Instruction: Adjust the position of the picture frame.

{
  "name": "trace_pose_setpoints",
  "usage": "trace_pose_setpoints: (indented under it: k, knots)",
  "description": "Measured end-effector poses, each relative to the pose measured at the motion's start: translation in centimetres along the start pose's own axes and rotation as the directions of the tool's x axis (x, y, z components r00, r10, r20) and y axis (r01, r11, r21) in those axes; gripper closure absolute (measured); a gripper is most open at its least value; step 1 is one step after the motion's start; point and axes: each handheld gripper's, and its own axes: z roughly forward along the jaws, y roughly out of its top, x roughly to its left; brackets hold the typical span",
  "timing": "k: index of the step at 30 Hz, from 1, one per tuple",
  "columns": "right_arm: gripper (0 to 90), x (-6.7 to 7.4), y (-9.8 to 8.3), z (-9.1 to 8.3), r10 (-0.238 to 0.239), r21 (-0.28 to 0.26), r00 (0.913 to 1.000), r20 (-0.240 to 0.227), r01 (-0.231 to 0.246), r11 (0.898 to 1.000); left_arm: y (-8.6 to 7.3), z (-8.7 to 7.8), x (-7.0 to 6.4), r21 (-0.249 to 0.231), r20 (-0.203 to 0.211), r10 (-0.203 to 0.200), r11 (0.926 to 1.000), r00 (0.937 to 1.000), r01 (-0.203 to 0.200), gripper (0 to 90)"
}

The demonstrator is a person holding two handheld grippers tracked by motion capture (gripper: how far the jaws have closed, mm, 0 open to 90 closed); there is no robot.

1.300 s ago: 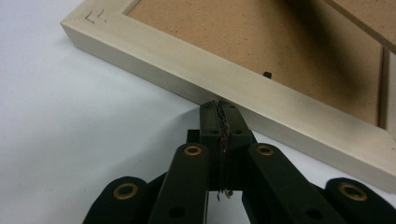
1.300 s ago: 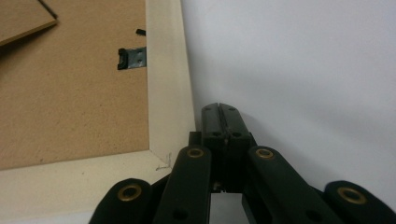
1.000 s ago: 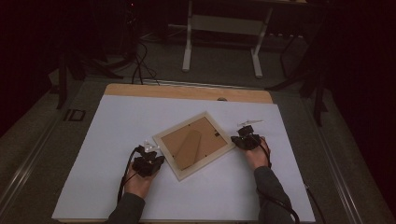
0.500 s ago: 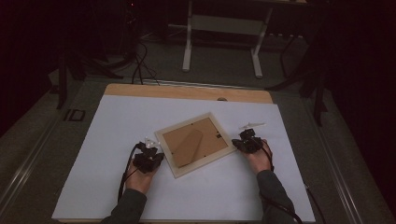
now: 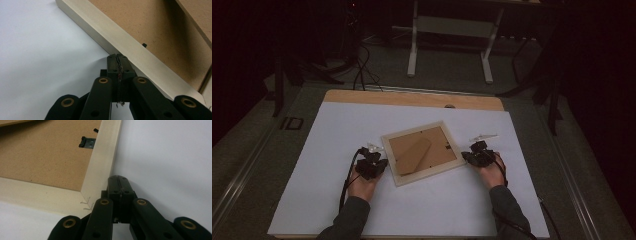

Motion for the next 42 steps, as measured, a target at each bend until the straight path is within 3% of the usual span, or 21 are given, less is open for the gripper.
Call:
trace_pose_setpoints:
  k: [17, 21, 26, 29, 42]
  knots:
    - [90.0, 0.6, -0.8, -0.7, -0.015, 0.009, 0.9999, 0.002, 0.015, 1.0, 1.4, 1.0, 1.0, 0.007, -0.003, -0.001, 1.0, 1.0, 0.001, 90.0]
    - [90.0, 0.8, -1.1, -0.9, -0.019, 0.01, 0.9998, 0.0, 0.019, 1.0, 1.4, 1.0, 1.6, 0.013, 0.03, -0.007, 0.9999, 0.9995, 0.007, 90.0]
    - [90.0, 1.6, -1.5, -1.3, -0.065, 0.025, 0.9978, -0.012, 0.066, 0.998, 1.0, 0.3, 1.4, 0.034, 0.04, 0.008, 0.9994, 0.9992, -0.01, 90.0]
    - [90.0, 1.9, -1.6, -1.4, -0.078, 0.026, 0.9969, -0.012, 0.079, 0.997, 0.4, -0.2, 1.1, 0.039, 0.047, 0.043, 0.9982, 0.998, -0.045, 90.0]
    - [90.0, 2.6, -2.7, -1.9, -0.048, 0.001, 0.9987, -0.017, 0.048, 0.999, 0.6, 0.1, 1.4, 0.028, 0.046, 0.037, 0.9989, 0.9983, -0.039, 90.0]
